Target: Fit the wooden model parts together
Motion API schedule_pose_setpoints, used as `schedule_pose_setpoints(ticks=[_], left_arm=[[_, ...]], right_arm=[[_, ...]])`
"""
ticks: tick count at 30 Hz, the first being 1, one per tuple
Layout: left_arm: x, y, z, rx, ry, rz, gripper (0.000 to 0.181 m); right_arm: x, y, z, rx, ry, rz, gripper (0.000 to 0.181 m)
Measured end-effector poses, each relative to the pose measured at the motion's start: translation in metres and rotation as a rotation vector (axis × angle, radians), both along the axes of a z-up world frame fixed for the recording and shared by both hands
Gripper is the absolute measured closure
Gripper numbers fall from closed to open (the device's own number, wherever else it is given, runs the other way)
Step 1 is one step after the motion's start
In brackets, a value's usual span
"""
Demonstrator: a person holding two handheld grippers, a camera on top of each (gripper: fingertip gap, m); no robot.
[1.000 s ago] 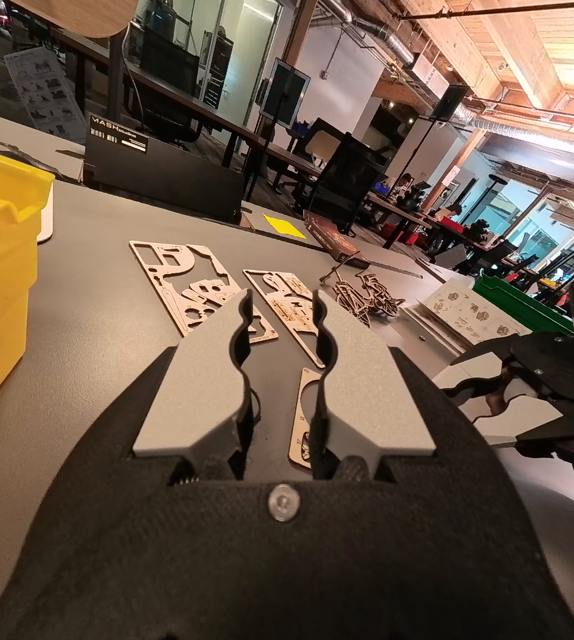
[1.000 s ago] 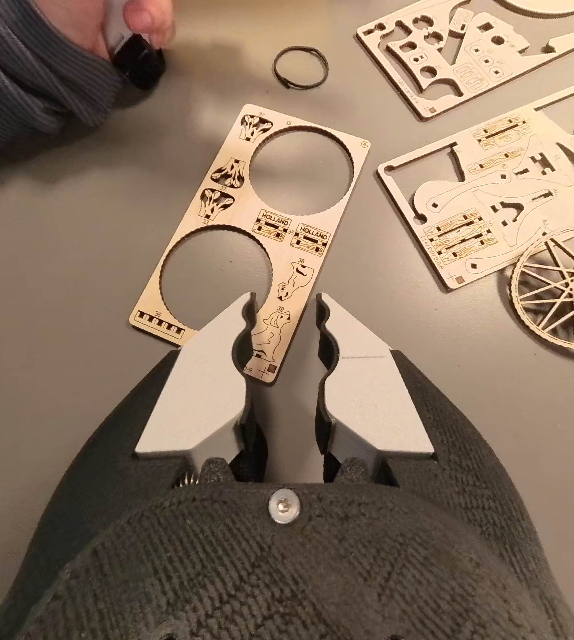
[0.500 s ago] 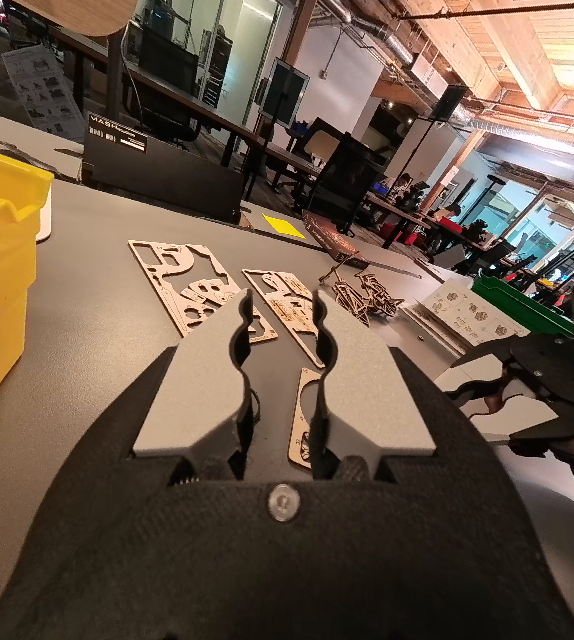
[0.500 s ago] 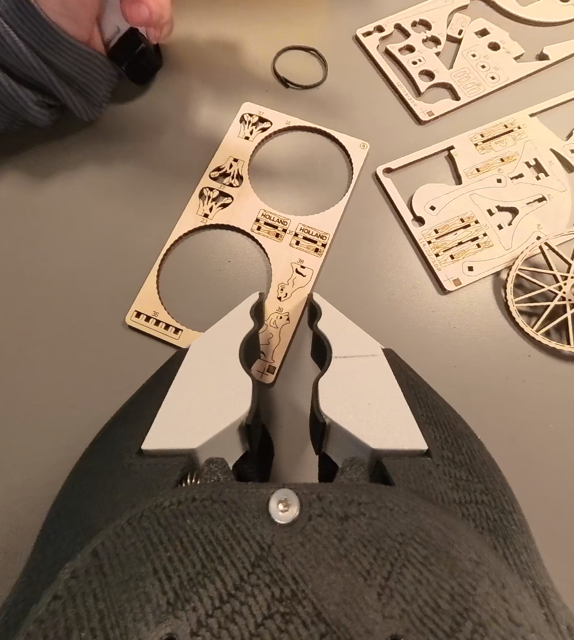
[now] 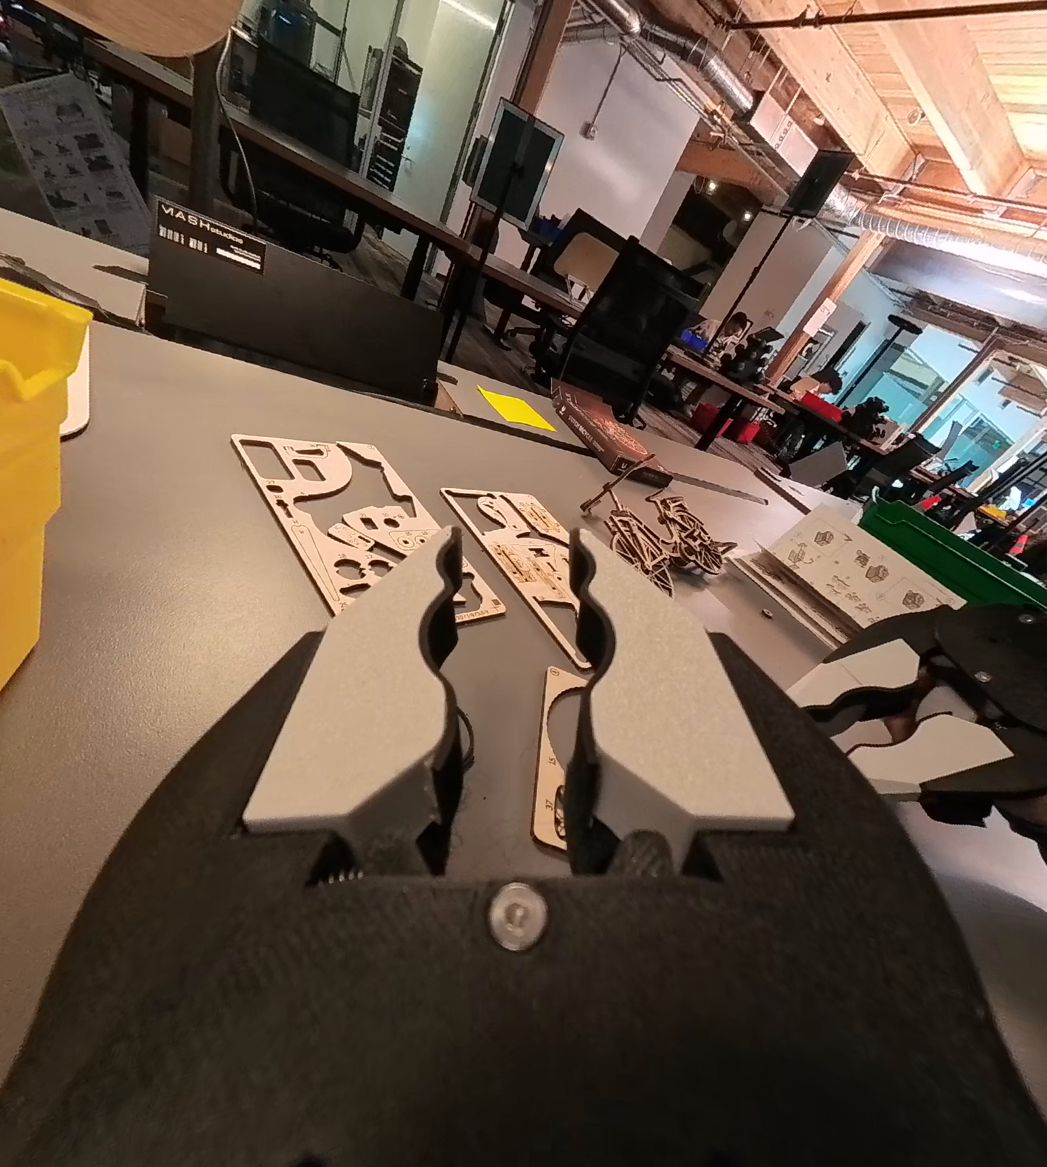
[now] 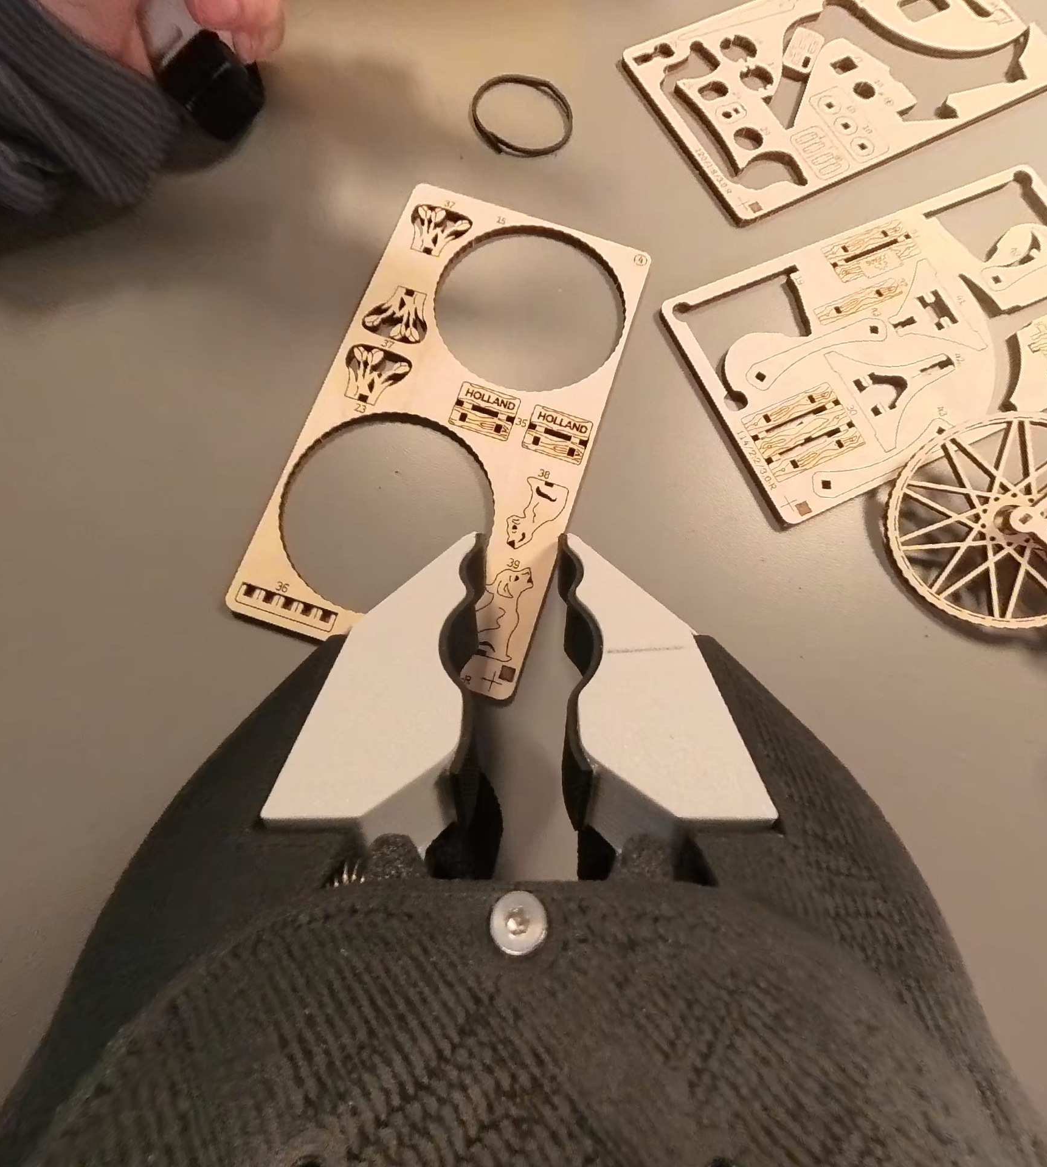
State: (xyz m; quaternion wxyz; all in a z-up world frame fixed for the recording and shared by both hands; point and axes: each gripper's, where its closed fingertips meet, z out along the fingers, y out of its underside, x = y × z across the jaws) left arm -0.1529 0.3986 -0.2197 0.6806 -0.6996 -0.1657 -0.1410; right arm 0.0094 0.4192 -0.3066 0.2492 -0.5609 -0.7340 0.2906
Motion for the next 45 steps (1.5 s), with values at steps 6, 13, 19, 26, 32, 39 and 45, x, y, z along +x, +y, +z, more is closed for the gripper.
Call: schedule_pose_setpoints(ticks=[6, 13, 19, 26, 32, 39, 45], left_arm=[[0.000, 0.000, 0.000, 0.000, 0.000, -0.001, 0.149], [0.000, -0.001, 0.001, 0.004, 0.006, 0.001, 0.149], [0.023, 0.000, 0.012, 0.010, 0.042, -0.113, 0.135], [0.056, 0.002, -0.005, -0.097, -0.018, -0.180, 0.127], [0.060, -0.019, -0.034, -0.328, -0.040, -0.143, 0.129], [0.053, -0.048, -0.045, -0.406, 0.008, -0.068, 0.139], [0.033, -0.050, -0.004, -0.082, 0.127, 0.141, 0.143]], right_arm=[[-0.001, -0.001, 0.000, -0.018, 0.009, -0.002, 0.159], [-0.001, -0.013, 0.001, -0.115, 0.020, 0.043, 0.160], [-0.002, -0.008, 0.032, 0.021, 0.231, 0.155, 0.181], [0.008, 0.004, 0.019, -0.104, 0.137, 0.080, 0.142], [0.001, -0.010, 0.005, -0.038, 0.016, 0.065, 0.135], [-0.026, -0.003, 0.018, -0.063, -0.050, 0.013, 0.145], [-0.062, 0.003, 0.021, -0.070, -0.186, 0.043, 0.150]])
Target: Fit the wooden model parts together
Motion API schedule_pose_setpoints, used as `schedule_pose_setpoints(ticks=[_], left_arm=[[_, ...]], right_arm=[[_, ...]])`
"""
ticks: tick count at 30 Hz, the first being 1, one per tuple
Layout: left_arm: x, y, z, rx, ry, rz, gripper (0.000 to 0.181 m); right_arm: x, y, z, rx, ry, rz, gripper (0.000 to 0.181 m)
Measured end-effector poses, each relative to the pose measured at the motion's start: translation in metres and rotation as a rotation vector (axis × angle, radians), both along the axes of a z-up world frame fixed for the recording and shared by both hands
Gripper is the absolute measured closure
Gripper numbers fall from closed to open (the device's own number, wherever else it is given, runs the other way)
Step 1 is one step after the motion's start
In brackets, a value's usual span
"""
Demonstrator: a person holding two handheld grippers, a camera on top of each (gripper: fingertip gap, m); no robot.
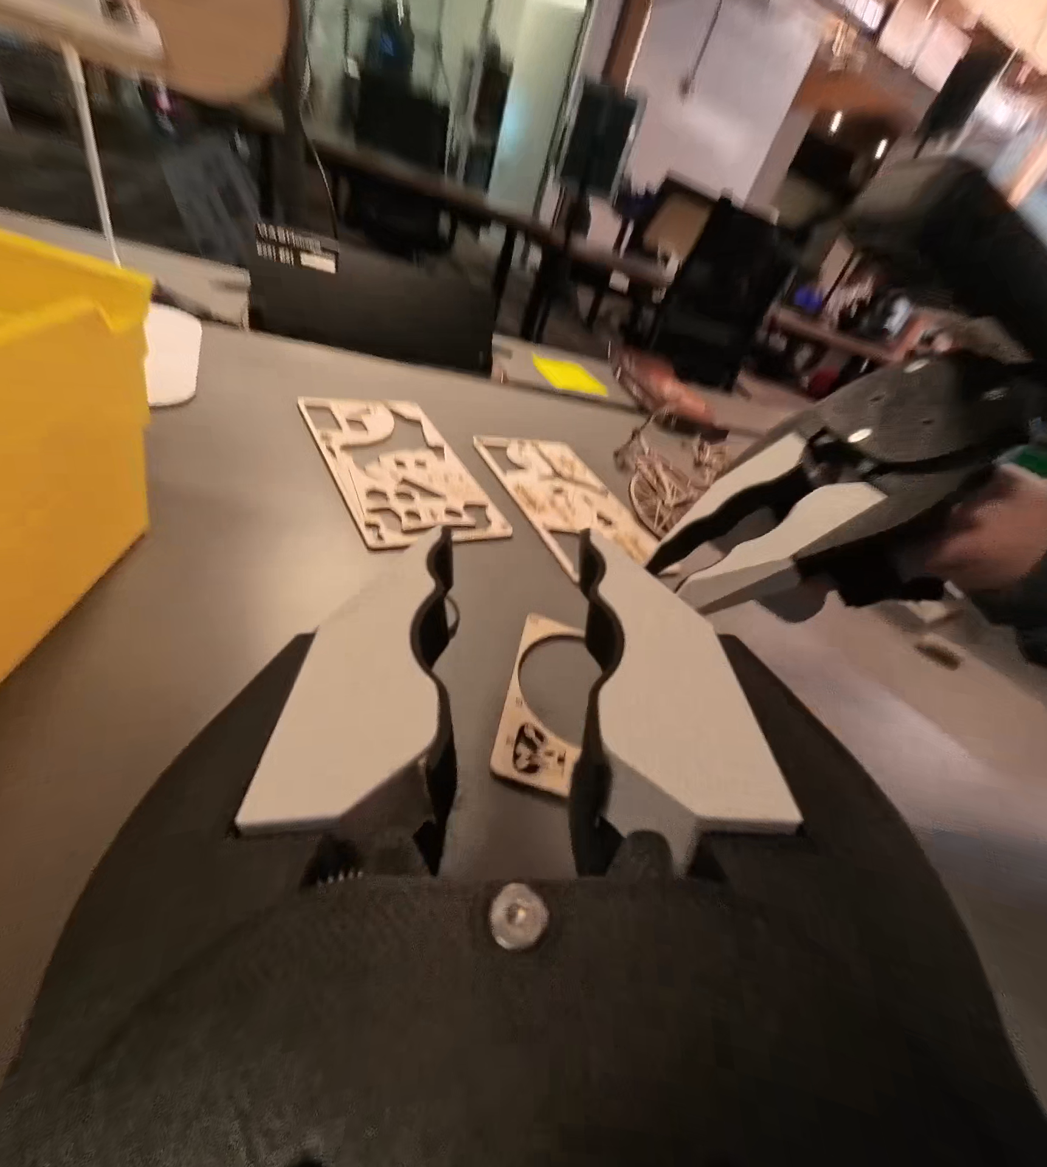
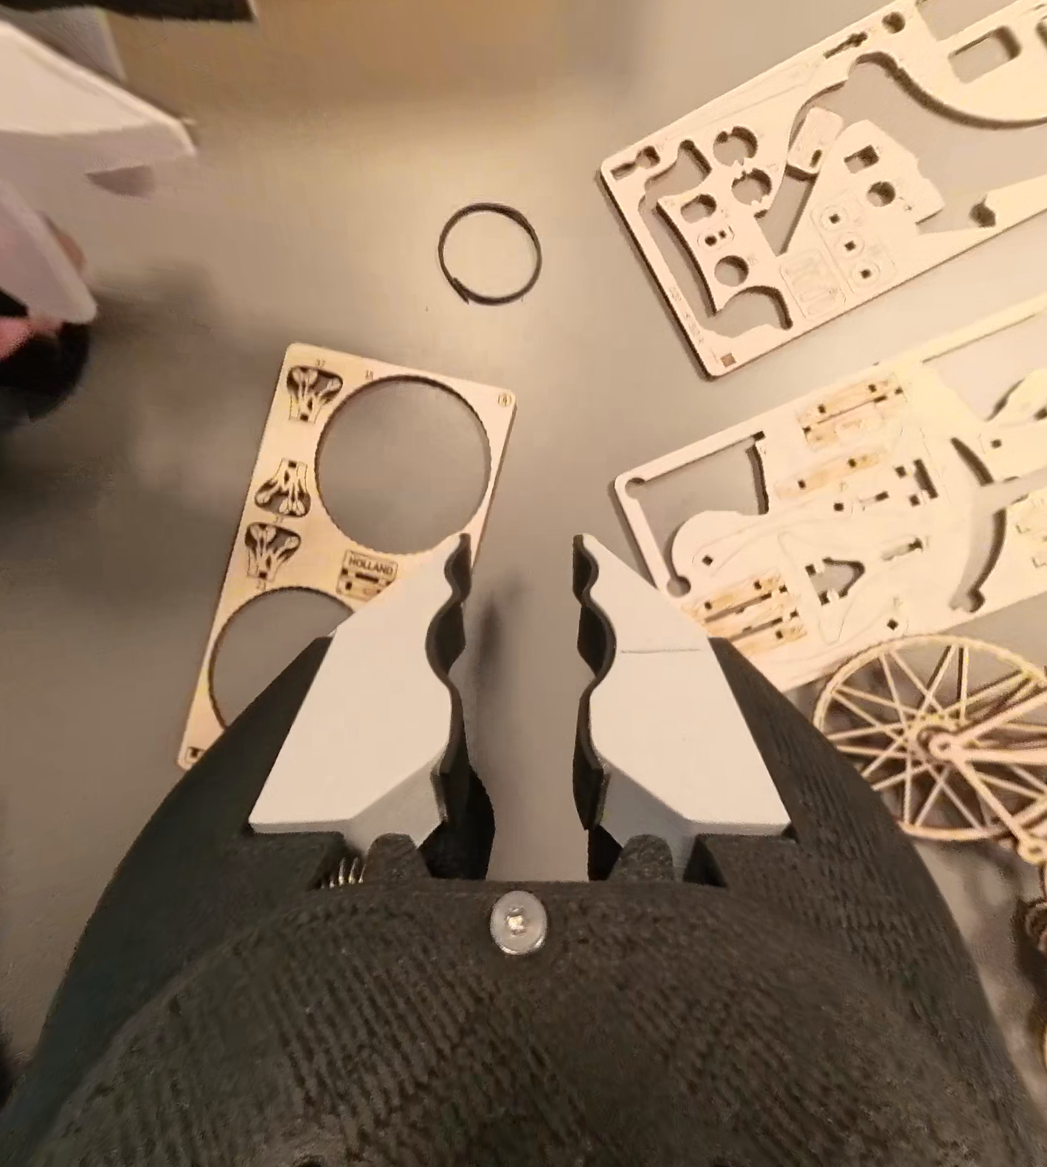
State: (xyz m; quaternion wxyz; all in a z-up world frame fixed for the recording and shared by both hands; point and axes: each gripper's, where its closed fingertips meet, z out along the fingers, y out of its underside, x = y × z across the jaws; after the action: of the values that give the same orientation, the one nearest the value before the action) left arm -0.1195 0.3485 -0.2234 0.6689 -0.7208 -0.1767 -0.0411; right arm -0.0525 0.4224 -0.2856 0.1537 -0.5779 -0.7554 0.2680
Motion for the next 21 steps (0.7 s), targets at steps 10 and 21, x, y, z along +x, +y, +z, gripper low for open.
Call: schedule_pose_setpoints(ticks=[10, 21], left_arm=[[0.005, 0.005, 0.012, 0.102, 0.025, -0.011, 0.142], [-0.007, -0.007, 0.020, 0.187, -0.025, 0.035, 0.143]], right_arm=[[-0.017, -0.006, -0.006, -0.023, -0.017, -0.006, 0.149], [-0.009, -0.010, -0.018, -0.047, -0.081, 0.024, 0.153]])
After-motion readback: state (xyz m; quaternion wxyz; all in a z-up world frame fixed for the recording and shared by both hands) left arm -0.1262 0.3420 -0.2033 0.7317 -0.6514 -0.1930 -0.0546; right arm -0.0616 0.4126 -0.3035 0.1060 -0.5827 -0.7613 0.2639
